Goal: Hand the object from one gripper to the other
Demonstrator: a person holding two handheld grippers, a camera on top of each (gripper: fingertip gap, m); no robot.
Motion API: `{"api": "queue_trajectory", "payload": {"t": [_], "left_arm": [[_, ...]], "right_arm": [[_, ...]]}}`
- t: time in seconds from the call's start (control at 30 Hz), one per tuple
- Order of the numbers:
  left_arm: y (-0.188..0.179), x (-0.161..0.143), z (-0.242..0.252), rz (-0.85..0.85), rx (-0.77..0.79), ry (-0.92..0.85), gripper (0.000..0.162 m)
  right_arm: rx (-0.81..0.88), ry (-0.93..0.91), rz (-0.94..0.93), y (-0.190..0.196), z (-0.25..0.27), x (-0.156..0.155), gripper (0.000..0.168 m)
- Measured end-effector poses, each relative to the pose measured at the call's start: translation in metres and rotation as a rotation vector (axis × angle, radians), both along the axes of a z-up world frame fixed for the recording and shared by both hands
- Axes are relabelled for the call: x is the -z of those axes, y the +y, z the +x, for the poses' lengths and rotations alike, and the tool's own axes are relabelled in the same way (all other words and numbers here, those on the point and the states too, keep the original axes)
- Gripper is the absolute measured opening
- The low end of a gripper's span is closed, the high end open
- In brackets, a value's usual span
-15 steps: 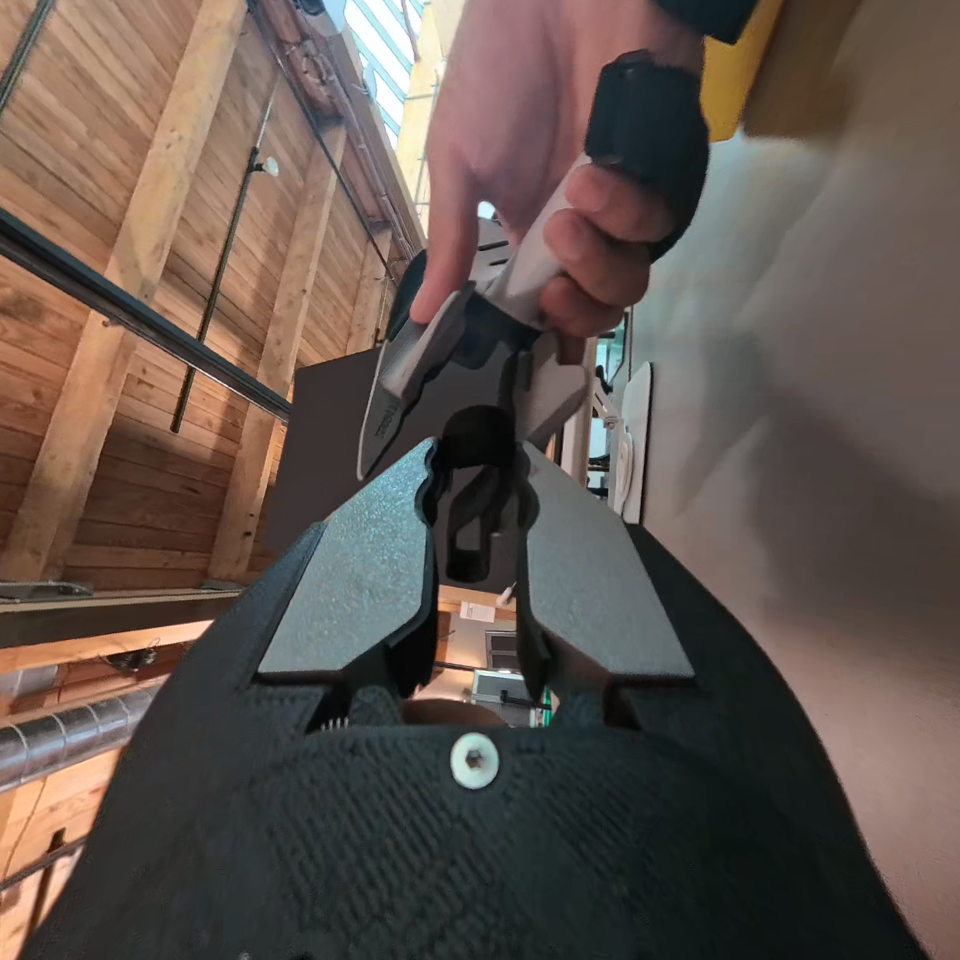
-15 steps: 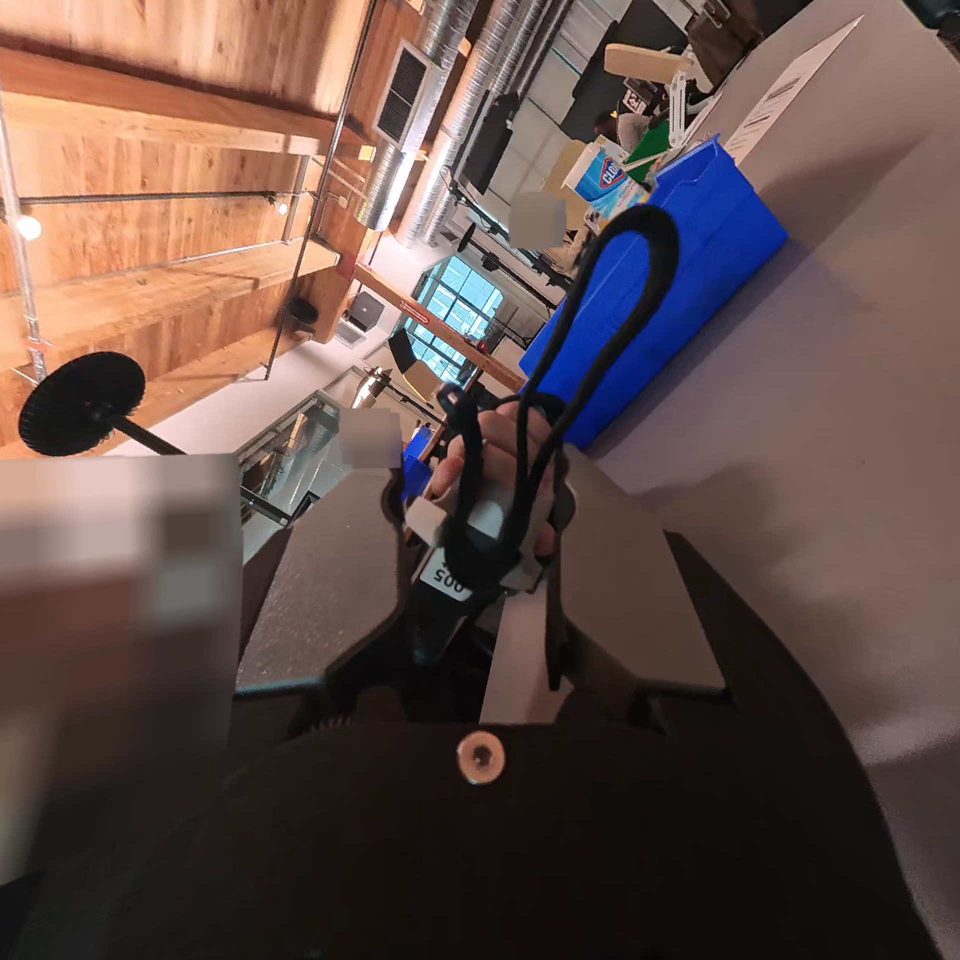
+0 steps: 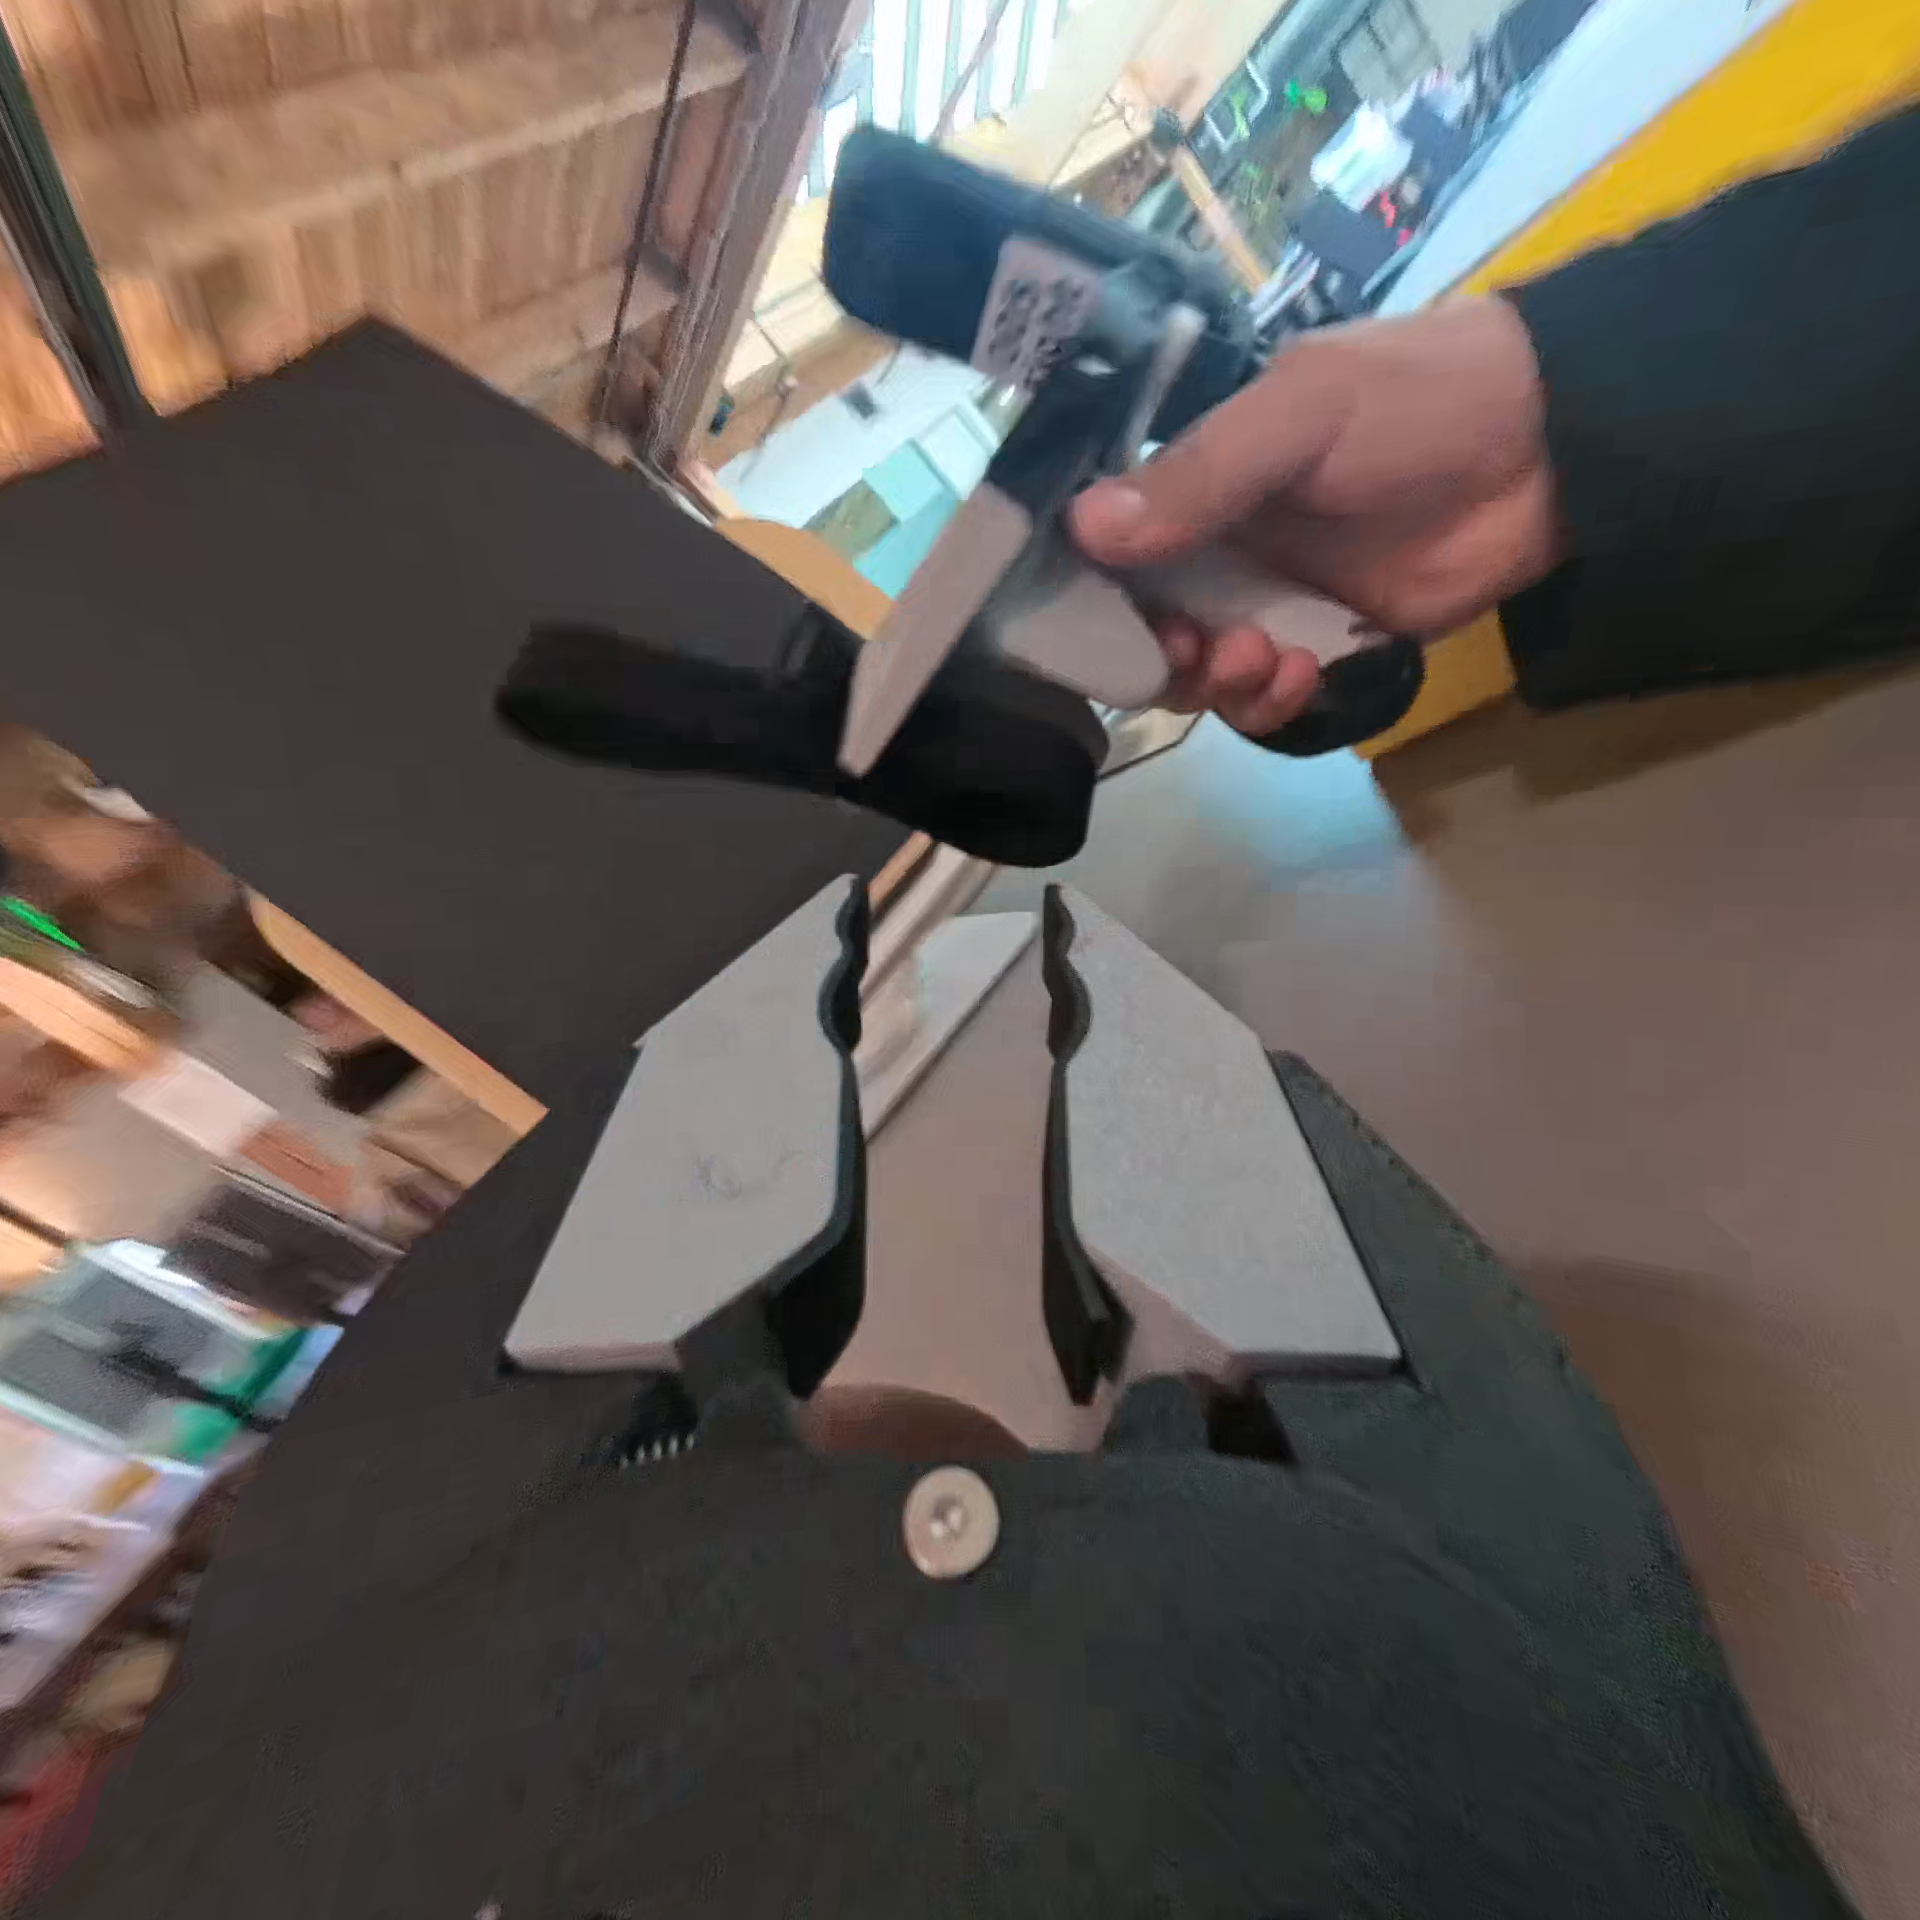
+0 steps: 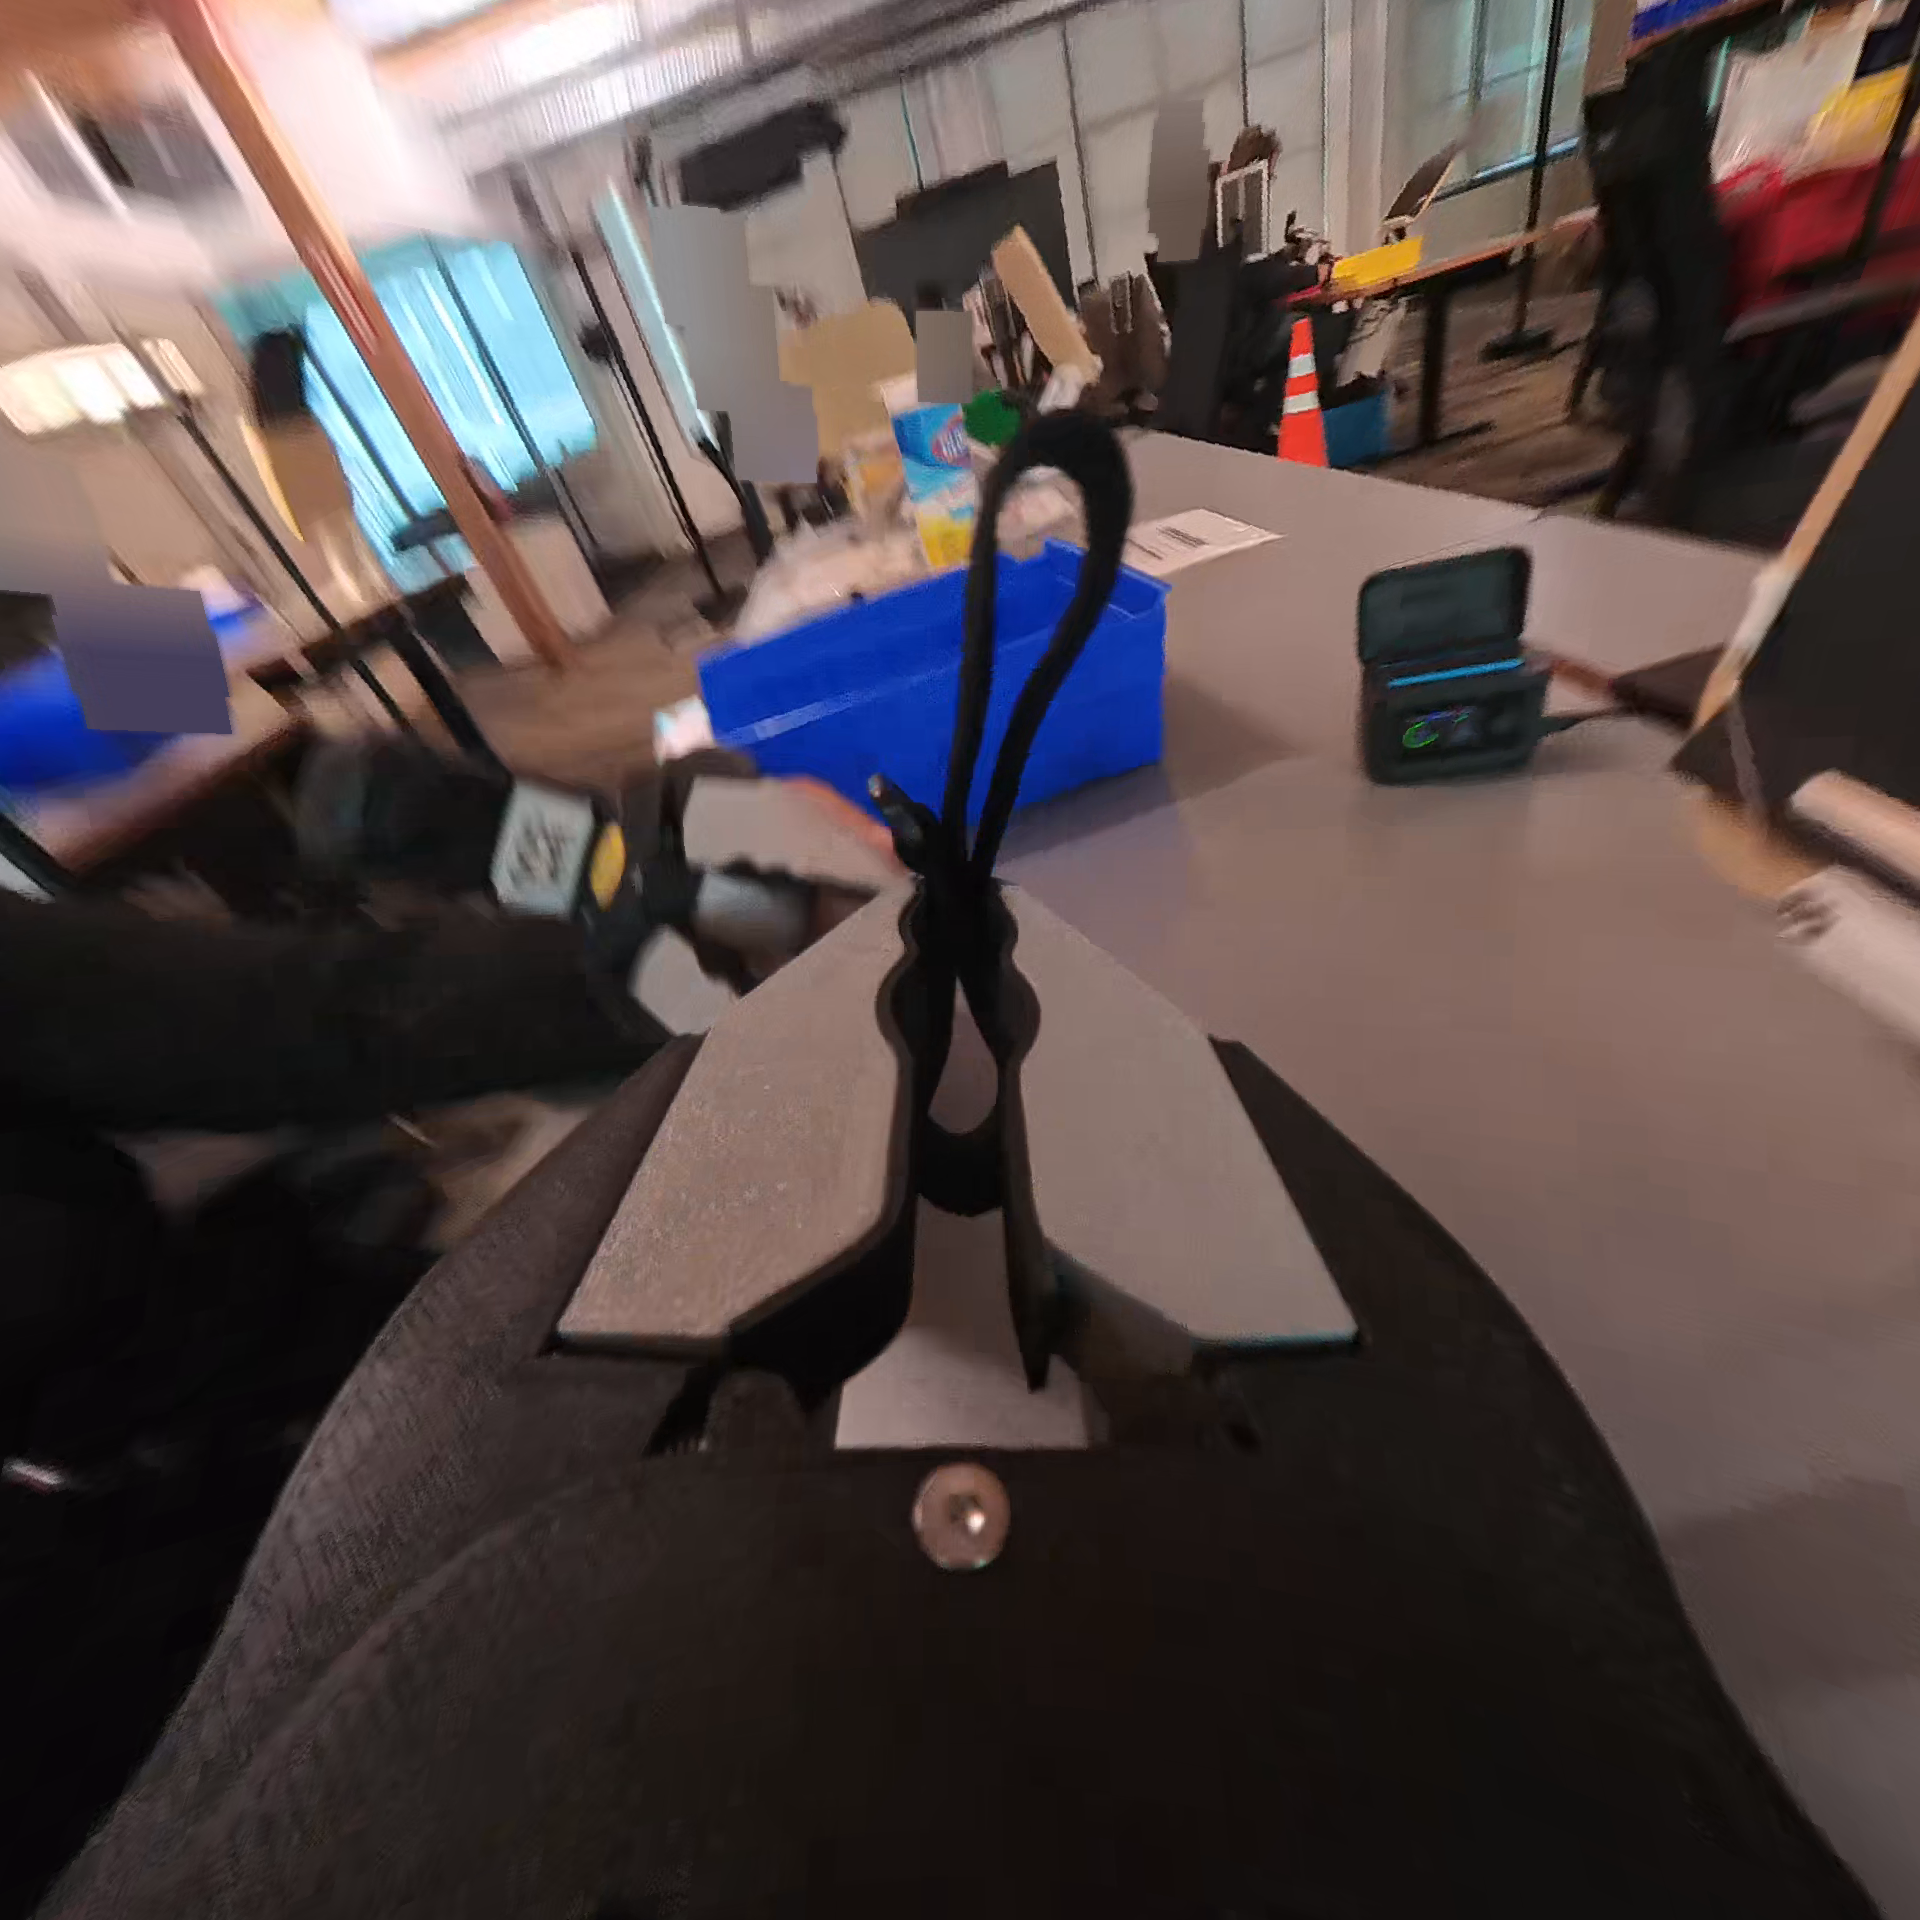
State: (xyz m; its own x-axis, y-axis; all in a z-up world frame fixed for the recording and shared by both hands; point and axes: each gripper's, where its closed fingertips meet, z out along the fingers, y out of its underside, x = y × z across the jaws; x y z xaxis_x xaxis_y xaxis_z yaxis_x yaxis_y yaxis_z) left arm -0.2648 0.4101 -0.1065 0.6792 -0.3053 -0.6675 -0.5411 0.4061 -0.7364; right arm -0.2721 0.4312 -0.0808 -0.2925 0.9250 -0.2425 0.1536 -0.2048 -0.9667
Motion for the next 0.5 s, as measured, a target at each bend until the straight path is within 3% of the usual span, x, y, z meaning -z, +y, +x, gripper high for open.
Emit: {"api": "queue_trajectory", "payload": {"t": [0.1, 0.17, 0.33, 0.47, 0.5], "left_arm": [[-0.002, 0.005, 0.001, -0.271, 0.174, -0.263, 0.051], [-0.004, -0.001, 0.000, -0.351, 0.243, -0.386, 0.060], [-0.016, -0.020, -0.004, -0.312, 0.331, -0.478, 0.045], [-0.022, -0.017, 0.007, -0.320, 0.366, -0.435, 0.047], [-0.020, -0.014, 0.008, -0.315, 0.347, -0.404, 0.037]], "right_arm": [[0.010, -0.031, 0.370, -0.008, 0.002, 0.014, 0.005], [-0.028, -0.015, 0.511, -0.021, 0.003, 0.019, 0.005], [-0.125, -0.050, 0.686, -0.040, 0.008, 0.037, 0.005], [-0.141, -0.081, 0.673, -0.042, 0.004, 0.045, 0.005], [-0.143, -0.081, 0.668, -0.043, 0.003, 0.045, 0.005]]}}
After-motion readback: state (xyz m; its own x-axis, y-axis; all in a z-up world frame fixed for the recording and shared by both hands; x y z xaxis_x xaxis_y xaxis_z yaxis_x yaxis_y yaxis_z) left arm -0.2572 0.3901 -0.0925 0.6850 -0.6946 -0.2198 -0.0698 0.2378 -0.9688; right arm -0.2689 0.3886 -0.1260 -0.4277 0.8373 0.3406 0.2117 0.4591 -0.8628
